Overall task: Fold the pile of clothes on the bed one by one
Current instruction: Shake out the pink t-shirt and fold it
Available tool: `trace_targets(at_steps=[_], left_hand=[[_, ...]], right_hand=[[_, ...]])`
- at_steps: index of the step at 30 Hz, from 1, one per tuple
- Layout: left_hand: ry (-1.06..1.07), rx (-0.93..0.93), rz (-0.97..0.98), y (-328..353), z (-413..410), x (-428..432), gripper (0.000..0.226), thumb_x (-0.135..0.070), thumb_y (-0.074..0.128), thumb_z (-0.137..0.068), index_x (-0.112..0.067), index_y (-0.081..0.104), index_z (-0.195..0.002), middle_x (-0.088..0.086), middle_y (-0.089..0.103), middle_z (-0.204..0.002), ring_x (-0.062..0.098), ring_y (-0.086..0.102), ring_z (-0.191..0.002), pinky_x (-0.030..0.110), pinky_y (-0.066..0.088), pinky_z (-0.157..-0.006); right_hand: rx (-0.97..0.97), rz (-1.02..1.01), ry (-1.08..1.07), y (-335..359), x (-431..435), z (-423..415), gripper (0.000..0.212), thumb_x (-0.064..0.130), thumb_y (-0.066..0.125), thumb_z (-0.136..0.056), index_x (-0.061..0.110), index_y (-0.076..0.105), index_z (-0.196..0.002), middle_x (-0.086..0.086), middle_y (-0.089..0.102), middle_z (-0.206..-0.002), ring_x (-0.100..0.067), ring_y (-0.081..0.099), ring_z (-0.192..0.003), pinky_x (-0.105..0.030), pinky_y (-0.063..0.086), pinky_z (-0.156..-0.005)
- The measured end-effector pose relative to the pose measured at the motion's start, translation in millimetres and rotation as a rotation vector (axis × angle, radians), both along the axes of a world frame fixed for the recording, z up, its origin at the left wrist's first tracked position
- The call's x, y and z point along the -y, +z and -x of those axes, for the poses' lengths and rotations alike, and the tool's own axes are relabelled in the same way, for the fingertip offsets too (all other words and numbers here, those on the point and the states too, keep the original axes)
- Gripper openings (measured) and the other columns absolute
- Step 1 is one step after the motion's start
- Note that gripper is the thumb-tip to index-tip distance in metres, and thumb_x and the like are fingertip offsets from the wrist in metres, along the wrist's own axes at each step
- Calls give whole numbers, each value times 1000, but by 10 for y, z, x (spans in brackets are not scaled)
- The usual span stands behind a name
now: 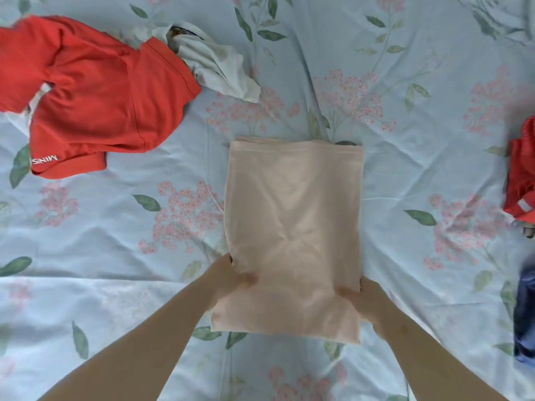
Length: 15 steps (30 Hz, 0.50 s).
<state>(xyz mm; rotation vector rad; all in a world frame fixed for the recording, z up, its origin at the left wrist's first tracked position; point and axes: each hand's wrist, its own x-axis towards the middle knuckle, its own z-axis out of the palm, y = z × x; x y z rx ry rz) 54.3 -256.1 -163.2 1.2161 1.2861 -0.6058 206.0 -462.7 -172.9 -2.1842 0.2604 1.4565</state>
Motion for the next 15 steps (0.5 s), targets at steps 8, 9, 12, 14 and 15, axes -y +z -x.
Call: trace_targets(at_steps=[8, 9, 12, 14, 15], left_hand=[[434, 101, -145, -312, -308, -329, 46, -30, 74, -80, -6, 58, -116, 5, 67, -97, 23, 64, -82, 24, 52, -66], [428, 109, -150, -317, -344, -346, 43, -30, 74, -81, -7, 58, -113, 4, 66, -93, 19, 62, -75, 18, 51, -59], [416, 132, -117, -318, -351, -346, 42, -26, 74, -82, -4, 58, -114, 6, 67, -97, 22, 65, -80, 24, 57, -69], [453, 165, -95, -226, -328, -350, 35, -23, 73, -82, -5, 61, -109, 10, 68, -103, 28, 66, -93, 39, 55, -87], [455, 181, -107, -151, -328, -364, 28, -23, 73, -82, -7, 62, -103, 11, 69, -103, 30, 66, -95, 44, 53, -90]], right_hand=[[120, -180, -411, -242, -469, -394, 13, 20, 67, -86, 8, 62, -87, -5, 60, -74, -19, 55, -62, -28, 46, -59], [118, -207, -437, -249, -534, -428, 14, 20, 68, -85, 8, 62, -89, -6, 62, -78, -20, 57, -66, -32, 50, -67], [95, -250, -415, -188, -625, -464, 7, 13, 67, -85, 8, 64, -89, -14, 68, -102, -25, 61, -82, -43, 50, -94], [106, -252, -382, -63, -628, -487, 6, 10, 66, -86, 11, 63, -81, -21, 65, -115, -30, 63, -92, -51, 45, -99], [116, -267, -377, 15, -627, -513, 6, 10, 65, -86, 12, 63, -81, -21, 64, -115, -31, 64, -94, -51, 46, -99]])
